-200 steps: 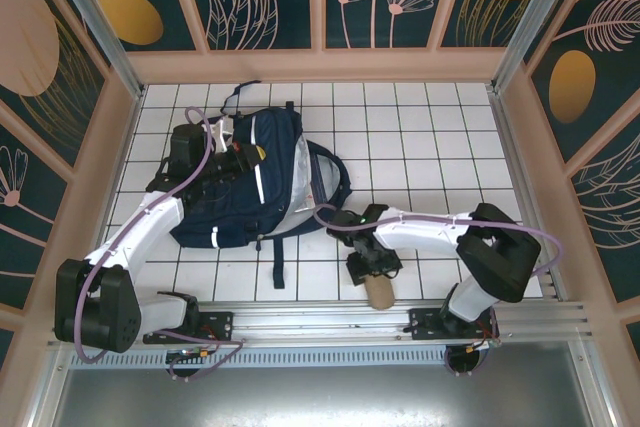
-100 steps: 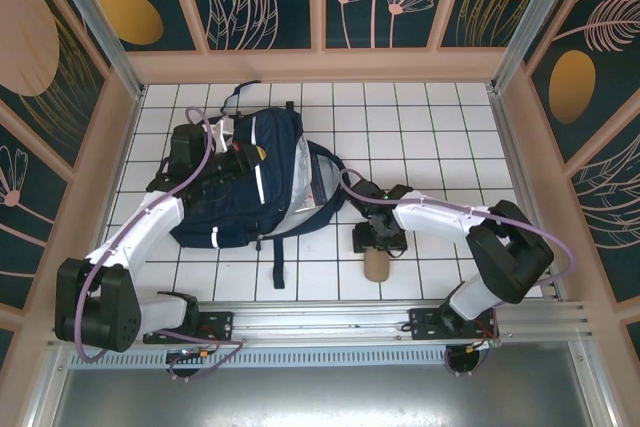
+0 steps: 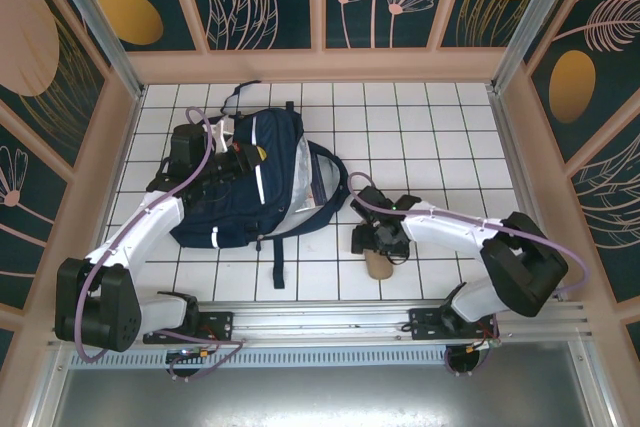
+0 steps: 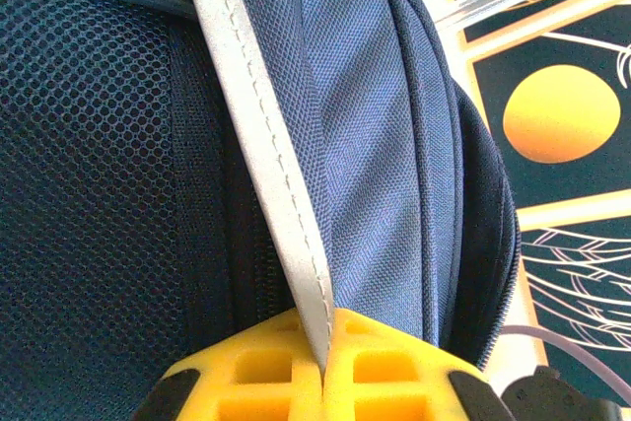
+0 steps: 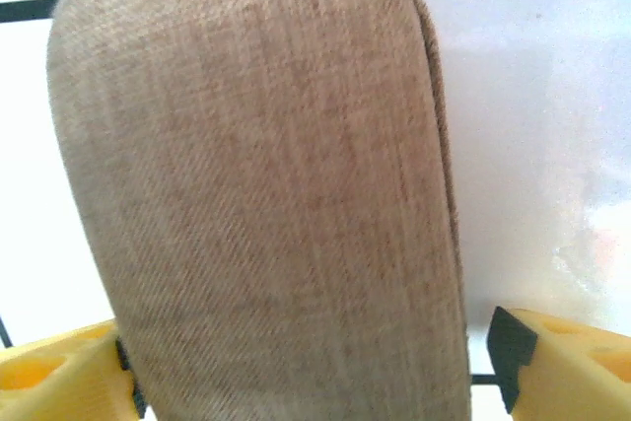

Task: Pack books, pencil case, and school supplies into a backpack

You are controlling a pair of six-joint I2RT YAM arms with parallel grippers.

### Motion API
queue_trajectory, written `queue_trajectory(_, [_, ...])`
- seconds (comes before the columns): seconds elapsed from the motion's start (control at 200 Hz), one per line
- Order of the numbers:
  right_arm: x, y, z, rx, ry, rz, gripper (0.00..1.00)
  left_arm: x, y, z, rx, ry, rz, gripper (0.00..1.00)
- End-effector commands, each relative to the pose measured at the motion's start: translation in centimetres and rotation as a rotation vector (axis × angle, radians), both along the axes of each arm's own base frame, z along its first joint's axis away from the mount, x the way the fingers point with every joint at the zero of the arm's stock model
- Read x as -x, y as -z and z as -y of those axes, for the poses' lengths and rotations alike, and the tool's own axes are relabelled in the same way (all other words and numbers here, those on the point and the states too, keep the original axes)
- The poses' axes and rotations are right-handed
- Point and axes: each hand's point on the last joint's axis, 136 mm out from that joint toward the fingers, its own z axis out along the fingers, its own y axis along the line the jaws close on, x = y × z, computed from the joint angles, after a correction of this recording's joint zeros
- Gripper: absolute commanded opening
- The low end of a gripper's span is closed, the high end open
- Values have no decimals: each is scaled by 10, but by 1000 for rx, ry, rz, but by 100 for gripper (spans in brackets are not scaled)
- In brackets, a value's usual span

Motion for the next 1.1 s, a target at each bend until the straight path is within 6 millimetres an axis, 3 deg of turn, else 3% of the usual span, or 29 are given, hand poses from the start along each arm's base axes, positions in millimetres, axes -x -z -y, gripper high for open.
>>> queue_trajectory(0.0, [3, -1, 5, 6, 35, 10, 84, -3, -5, -1, 3, -1, 33, 0])
queue_trajectory(0.205, [-1, -2, -4, 6, -4, 28, 75, -2, -2, -1, 2, 1, 27, 0])
queue_trajectory(0.355, [-7, -9, -3, 11, -6, 63, 53, -3, -2, 0, 7, 5, 18, 0])
queue_trajectory(0.475, [-22, -36, -3, -16, 8, 135, 48, -2, -11, 5, 46, 29, 5, 0])
queue_trajectory(0.611, [-50, -80, -10, -147, 33, 238, 48, -2, -25, 8, 62, 47, 4, 0])
queue_trajectory(0.736, [-76, -117, -37, -304, -13, 330, 49, -6, -24, 8, 42, 46, -26, 0])
queue_trajectory(0.841, [-101, -127, -50, -394, -4, 347, 48, -5, -31, 12, 63, 68, -39, 0])
queue_trajectory(0.876, [-110, -131, -57, -454, -10, 352, 48, -9, -49, 13, 67, 74, -4, 0])
queue_trajectory(1.096, [-146, -148, -131, -790, -149, 351, 49, -8, -96, 23, 122, 136, 41, 0])
